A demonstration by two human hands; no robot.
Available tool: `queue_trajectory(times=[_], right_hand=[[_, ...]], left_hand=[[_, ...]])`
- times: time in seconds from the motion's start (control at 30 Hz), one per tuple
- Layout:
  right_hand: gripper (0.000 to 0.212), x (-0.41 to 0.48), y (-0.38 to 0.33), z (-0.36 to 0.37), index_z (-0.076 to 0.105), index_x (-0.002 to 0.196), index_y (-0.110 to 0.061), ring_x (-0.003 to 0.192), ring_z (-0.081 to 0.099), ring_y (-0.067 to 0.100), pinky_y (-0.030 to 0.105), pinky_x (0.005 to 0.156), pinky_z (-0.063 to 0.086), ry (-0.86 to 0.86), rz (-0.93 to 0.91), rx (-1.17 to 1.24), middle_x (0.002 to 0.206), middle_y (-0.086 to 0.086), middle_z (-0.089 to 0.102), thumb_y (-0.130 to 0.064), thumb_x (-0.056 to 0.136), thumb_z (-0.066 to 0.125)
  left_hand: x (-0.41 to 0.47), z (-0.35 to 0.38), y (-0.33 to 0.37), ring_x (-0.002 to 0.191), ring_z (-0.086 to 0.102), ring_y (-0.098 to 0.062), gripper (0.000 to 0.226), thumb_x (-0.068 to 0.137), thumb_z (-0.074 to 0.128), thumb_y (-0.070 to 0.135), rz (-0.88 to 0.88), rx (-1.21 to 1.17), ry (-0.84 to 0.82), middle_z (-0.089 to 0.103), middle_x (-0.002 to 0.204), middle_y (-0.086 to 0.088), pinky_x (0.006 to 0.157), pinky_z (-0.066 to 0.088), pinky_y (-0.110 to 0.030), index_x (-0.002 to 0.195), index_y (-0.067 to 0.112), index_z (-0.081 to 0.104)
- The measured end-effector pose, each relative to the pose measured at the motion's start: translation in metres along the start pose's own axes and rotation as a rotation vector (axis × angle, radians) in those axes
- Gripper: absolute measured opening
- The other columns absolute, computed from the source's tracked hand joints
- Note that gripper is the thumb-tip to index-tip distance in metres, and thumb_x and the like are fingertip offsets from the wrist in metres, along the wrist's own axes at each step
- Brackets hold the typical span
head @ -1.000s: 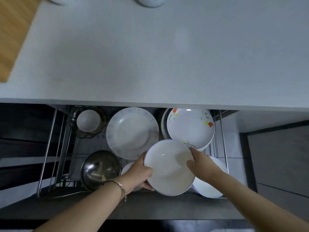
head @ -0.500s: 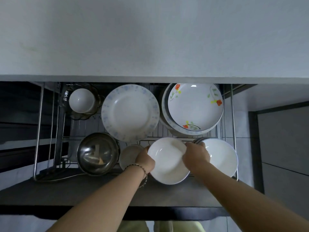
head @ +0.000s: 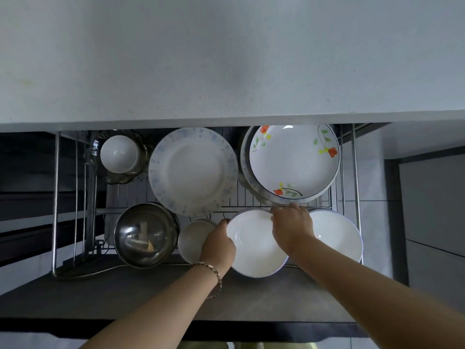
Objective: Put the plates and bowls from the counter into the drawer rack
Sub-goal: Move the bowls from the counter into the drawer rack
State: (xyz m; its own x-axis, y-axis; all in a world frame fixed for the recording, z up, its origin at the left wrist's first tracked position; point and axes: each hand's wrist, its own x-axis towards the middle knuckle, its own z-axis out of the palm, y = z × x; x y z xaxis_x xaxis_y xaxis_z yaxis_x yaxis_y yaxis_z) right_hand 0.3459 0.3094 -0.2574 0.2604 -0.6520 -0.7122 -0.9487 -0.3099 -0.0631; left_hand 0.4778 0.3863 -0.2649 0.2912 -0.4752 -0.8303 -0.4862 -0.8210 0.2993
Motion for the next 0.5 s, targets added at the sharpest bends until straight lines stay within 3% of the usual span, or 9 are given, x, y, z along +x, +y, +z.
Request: queue_trajectory(times=[0.2,0.27,0.37,0.5], right_hand=[[0.027,0.013,-0.007,-0.006,0.060,0.114,-0.015,0.114,0.052,0.023,0.031,0.098,0.037,-0.085,-0.032,-0.121,0.114,0.004,0.065,-0.013,0.091,0.046],[0.027,0.014,-0.007,-0.003,0.060,0.115,-0.015,0.114,0.052,0.023,0.031,0.098,0.037,-0.079,-0.047,-0.132,0.115,0.004,0.064,-0.013,0.092,0.045],[0.031,0.010,-0.004,0.004,0.058,0.118,-0.014,0.118,0.048,0.026,0.032,0.099,0.036,-0.047,-0.054,-0.108,0.119,0.006,0.062,-0.010,0.092,0.043],[0.032,0.000,0.003,0.015,0.053,0.124,-0.013,0.121,0.044,0.029,0.035,0.099,0.035,0.024,-0.072,-0.076,0.122,0.008,0.061,-0.014,0.095,0.039]], left_hand=[[0.012,-0.013,0.008,0.104,0.054,-0.028,0.061,0.091,0.038,-0.002,-0.048,0.131,-0.264,0.049,0.130,-0.013,0.083,0.057,-0.043,0.147,0.017,0.022],[0.012,-0.013,0.010,0.114,0.053,-0.032,0.059,0.090,0.044,-0.001,-0.073,0.181,-0.296,0.048,0.133,-0.012,0.081,0.058,-0.042,0.144,0.015,0.025],[0.008,-0.004,0.010,0.112,0.057,-0.030,0.050,0.091,0.039,-0.002,-0.071,0.185,-0.191,0.053,0.127,-0.013,0.083,0.056,-0.037,0.139,0.011,0.031],[-0.003,0.007,0.005,0.107,0.060,-0.028,0.061,0.091,0.035,-0.005,-0.031,0.227,-0.053,0.060,0.119,-0.015,0.086,0.050,-0.034,0.147,0.011,0.017]])
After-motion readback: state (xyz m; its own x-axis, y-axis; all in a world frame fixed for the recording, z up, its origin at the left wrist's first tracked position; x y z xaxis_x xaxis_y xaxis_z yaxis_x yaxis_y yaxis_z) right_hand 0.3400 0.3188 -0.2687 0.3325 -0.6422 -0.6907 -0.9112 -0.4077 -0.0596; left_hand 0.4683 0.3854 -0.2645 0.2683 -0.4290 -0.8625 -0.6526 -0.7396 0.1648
